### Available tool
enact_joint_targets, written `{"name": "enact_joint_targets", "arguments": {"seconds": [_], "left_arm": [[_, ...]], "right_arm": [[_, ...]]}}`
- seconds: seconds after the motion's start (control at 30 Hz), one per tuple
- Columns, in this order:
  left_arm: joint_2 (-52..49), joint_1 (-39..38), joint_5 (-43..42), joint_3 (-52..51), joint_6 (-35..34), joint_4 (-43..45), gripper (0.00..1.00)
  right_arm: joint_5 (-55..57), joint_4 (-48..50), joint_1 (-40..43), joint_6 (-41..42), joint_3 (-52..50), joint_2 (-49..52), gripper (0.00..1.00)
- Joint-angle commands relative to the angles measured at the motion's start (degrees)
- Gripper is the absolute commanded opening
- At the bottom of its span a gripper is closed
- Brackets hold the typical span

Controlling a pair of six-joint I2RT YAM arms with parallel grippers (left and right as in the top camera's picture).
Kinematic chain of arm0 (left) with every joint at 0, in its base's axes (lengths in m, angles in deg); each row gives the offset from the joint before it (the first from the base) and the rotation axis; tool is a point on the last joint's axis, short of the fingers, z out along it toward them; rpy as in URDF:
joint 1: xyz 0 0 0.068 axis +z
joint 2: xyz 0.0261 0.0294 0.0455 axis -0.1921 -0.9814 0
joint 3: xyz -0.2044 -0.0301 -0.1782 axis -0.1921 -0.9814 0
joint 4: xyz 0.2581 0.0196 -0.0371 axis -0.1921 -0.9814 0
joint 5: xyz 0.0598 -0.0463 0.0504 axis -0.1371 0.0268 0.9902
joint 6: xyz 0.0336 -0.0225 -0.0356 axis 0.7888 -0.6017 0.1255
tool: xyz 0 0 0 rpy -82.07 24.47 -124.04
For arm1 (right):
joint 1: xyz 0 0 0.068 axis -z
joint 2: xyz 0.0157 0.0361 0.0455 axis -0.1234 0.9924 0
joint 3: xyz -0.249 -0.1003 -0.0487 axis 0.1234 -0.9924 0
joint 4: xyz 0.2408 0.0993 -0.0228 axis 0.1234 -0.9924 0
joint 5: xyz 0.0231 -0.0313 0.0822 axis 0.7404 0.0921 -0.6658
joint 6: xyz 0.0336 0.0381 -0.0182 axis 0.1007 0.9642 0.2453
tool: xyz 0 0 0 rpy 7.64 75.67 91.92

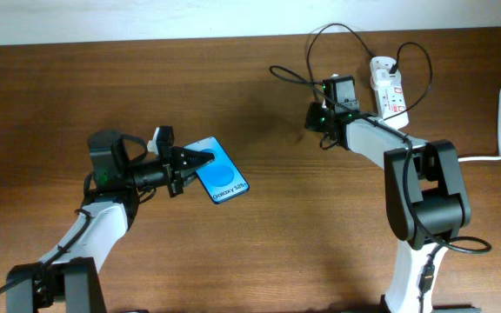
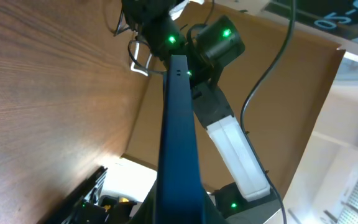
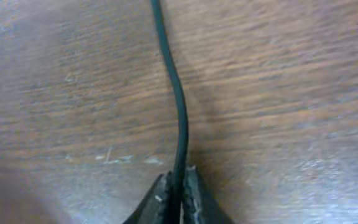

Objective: Plug charger to phone and switch on socket
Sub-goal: 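Move the right gripper back toward the power strip over the cable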

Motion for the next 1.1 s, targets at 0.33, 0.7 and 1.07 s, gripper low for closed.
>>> {"name": "enact_joint_targets", "arguments": {"seconds": [0.33,0.7,1.07], "left_arm": [[0.87,0.17,6.58,0.83,-1.57,-6.23,0.0],[0.87,0.17,6.56,0.83,-1.57,-6.23,0.0],[0.87,0.17,6.36,0.83,-1.55,-6.21,0.0]], "right_arm": [[-4.17,-25.11,0.35,-9.4,2.58,-17.44,0.04],[-8.0,-47.78,0.37,-26.95,2.56,-20.5,0.04],[-2.05,-56.02,0.37,-26.75,2.56,-20.5,0.54]]}}
